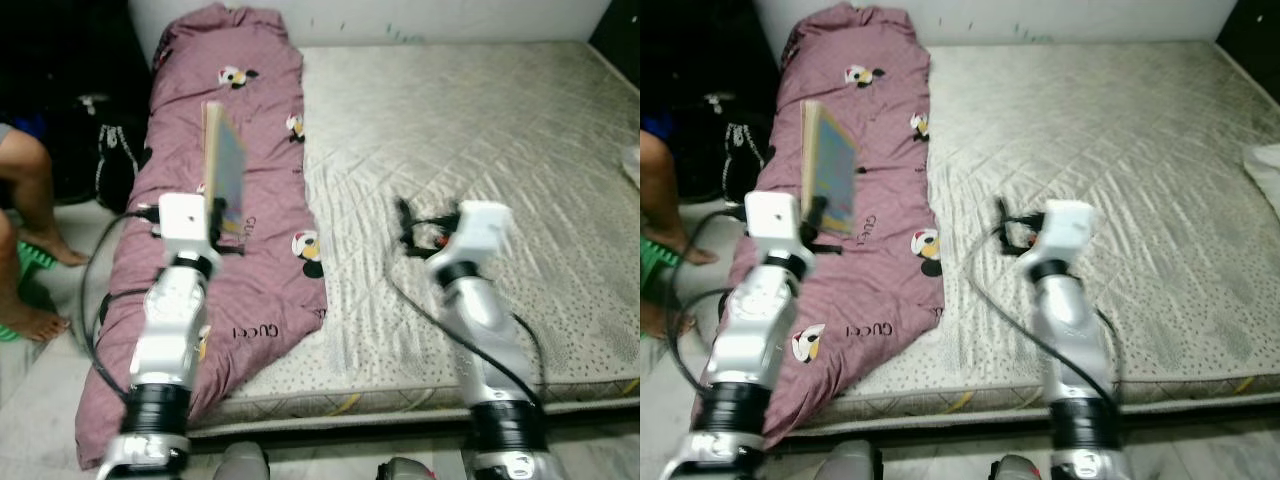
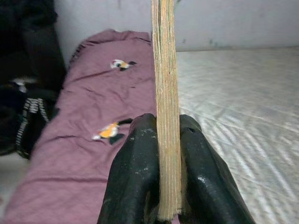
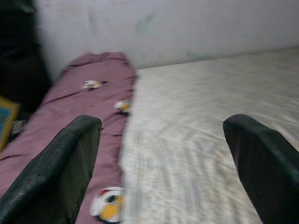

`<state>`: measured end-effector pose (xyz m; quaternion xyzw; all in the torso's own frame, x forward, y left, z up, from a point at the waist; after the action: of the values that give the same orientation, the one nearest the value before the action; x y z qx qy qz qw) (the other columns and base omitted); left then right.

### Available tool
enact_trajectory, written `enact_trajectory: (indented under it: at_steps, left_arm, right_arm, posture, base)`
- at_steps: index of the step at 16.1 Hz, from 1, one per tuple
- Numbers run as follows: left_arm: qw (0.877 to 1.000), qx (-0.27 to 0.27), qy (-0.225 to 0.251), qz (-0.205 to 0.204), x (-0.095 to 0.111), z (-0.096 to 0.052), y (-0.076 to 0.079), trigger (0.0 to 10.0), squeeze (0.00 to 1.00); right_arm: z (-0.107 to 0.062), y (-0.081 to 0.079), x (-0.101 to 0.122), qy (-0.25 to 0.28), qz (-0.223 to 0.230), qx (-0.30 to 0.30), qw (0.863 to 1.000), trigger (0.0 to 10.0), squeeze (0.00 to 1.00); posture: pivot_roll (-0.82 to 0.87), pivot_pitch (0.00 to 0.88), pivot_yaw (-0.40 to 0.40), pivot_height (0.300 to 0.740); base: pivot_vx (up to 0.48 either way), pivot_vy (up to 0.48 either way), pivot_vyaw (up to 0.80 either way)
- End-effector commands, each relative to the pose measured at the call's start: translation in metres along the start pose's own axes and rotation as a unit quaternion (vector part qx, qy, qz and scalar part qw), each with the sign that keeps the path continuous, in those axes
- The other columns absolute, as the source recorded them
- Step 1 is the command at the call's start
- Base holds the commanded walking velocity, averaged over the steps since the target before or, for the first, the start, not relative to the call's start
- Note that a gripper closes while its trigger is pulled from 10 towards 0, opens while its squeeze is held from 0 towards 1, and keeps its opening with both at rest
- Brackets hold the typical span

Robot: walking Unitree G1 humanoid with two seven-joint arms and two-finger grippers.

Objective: Clean up the room

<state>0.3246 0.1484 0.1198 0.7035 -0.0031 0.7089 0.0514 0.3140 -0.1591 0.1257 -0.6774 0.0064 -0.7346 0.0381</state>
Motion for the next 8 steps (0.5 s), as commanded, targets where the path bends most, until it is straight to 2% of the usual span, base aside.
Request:
enact_trajectory:
  at_steps: [1,3,6,8]
  left_arm:
    - [0.999,-0.011,0.03,0.008,0.013,0.001,0.005,10.0,0.0]
    - [1.0,0.002,0.02,-0.004,0.01,-0.008,-0.006,10.0,0.0]
    - [1.0,0.024,0.009,0.015,0.004,-0.02,-0.021,10.0,0.0]
    - [0.999,0.028,0.003,0.016,0.001,-0.024,-0.023,10.0,0.0]
  right_arm:
    - [0.0,0.0,0.002,0.005,-0.001,-0.002,1.0,10.0,0.0]
    - [-0.003,0.006,0.004,0.017,-0.011,-0.032,0.999,10.0,0.0]
    - [-0.014,0.024,0.006,0.026,-0.035,-0.083,0.996,10.0,0.0]
    - [-0.022,0.035,0.004,0.018,-0.068,-0.117,0.991,10.0,0.0]
  posture:
    - [-0.02,0.0,0.028,0.74]
    - [-0.04,0.0,0.07,0.74]
    - [-0.05,0.0,0.088,0.74]
    - [-0.06,0.0,0.09,0.74]
  base:
    - [0.0,0.0,0.0]
    - [0.0,0.0,0.0]
    - [0.0,0.0,0.0]
    - [0.0,0.0,0.0]
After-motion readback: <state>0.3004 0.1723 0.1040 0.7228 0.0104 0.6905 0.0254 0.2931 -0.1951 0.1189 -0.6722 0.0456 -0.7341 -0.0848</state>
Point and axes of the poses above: a point about 5 cm out from each wrist's last joint towards the gripper, its own z axis pointing out of the wrist towards the gripper, its own x axis along the axis of the wrist's last joint, y = z × x, the point moved 1 cm from there along z, pointing out of the wrist towards the gripper, and after that the axes turned 5 degrees about -z, right-handed, at the moved point
